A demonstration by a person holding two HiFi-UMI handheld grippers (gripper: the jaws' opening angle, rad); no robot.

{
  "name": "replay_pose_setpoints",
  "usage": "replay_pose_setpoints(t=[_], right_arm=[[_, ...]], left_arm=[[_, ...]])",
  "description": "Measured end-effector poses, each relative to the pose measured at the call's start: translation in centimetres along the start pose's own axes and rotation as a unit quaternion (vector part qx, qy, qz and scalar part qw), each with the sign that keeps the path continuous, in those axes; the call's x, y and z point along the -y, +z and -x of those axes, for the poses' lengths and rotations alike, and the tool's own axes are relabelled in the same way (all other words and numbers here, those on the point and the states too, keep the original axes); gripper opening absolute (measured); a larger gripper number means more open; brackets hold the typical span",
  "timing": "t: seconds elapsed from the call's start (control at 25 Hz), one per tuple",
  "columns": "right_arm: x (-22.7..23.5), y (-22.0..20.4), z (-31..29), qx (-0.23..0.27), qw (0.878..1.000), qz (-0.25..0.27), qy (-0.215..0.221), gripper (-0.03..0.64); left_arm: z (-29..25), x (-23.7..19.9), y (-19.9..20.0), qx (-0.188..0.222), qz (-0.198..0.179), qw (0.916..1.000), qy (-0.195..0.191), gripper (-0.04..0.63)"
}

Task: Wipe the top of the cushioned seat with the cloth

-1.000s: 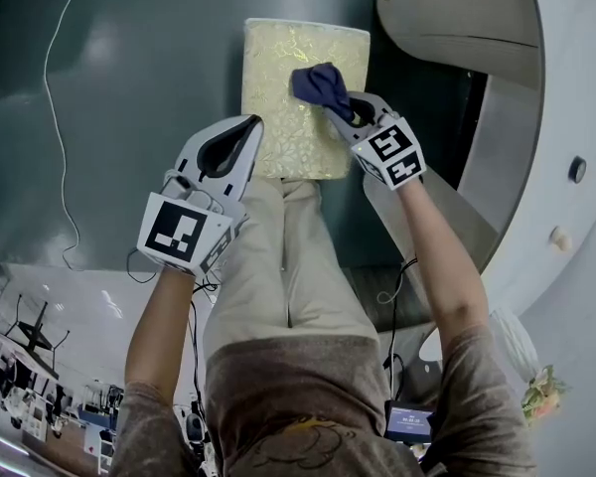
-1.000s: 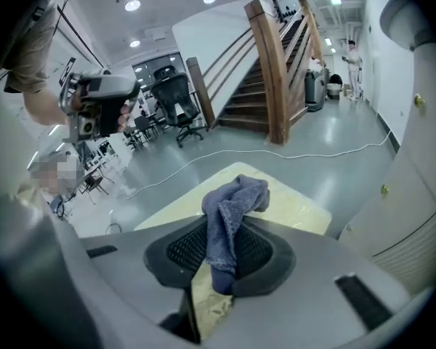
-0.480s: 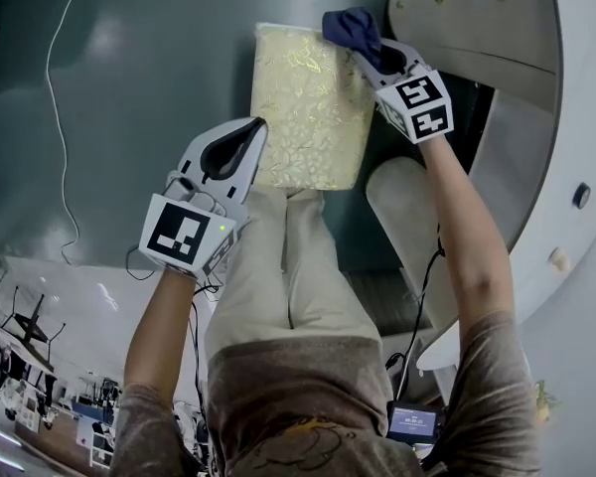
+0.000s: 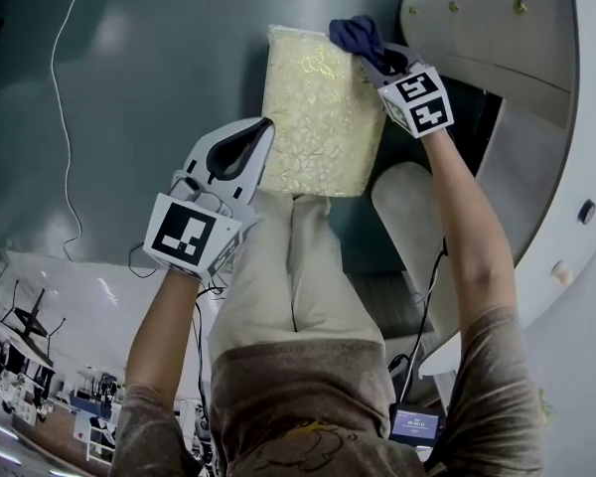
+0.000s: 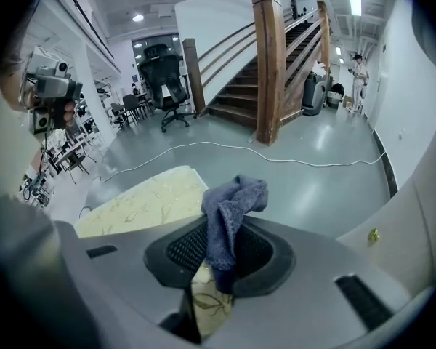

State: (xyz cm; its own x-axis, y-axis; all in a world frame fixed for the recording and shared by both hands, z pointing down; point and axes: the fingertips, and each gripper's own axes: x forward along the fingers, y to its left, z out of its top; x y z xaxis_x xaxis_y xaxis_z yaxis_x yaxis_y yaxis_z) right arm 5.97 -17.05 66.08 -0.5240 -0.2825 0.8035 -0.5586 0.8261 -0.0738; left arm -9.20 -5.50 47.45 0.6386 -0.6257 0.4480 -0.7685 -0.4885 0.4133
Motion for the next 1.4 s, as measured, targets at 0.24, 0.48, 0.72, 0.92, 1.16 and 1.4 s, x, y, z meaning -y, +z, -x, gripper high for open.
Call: replay_pose_setpoints(t=[0.24,0.48,0.72,0.92,1.16,1.4], right_arm=[[-0.6,-0.5,-0.2,-0.002,1.0,-0.01,0.004,0.091],[-1.8,-1.0,0.3,-0.003,1.0,-0.006,0.008,0.089],[-3.6,-1.7,1.1,0.004,1.0,-0.007,0.02,0.089],[-5.6,-2.7,1.8,-0.003,0.999,-0.008,0.037,0.089],[-7.8,-3.7,2.8,-0.013,0.998,-0.017,0.051,0.089],[-11.5,-6.4,3.0,-0.019,0.998,-0.018,0.065,0.089]], left_arm=[[-0.1,-0.4,-0.1,-0.002,0.002,1.0,-0.003,0.015],[-0.2,0.0,0.0,-0.002,-0.004,0.9999,-0.01,0.015],[0.0,0.5,-0.2,-0.003,-0.008,0.9999,-0.012,0.015],[0.3,1.2,-0.3,-0.005,-0.014,0.9998,-0.015,0.015],[0.4,1.8,0.2,-0.005,-0.014,0.9997,-0.017,0.015],[0.9,2.6,-1.3,-0.004,-0.016,0.9996,-0.022,0.015]])
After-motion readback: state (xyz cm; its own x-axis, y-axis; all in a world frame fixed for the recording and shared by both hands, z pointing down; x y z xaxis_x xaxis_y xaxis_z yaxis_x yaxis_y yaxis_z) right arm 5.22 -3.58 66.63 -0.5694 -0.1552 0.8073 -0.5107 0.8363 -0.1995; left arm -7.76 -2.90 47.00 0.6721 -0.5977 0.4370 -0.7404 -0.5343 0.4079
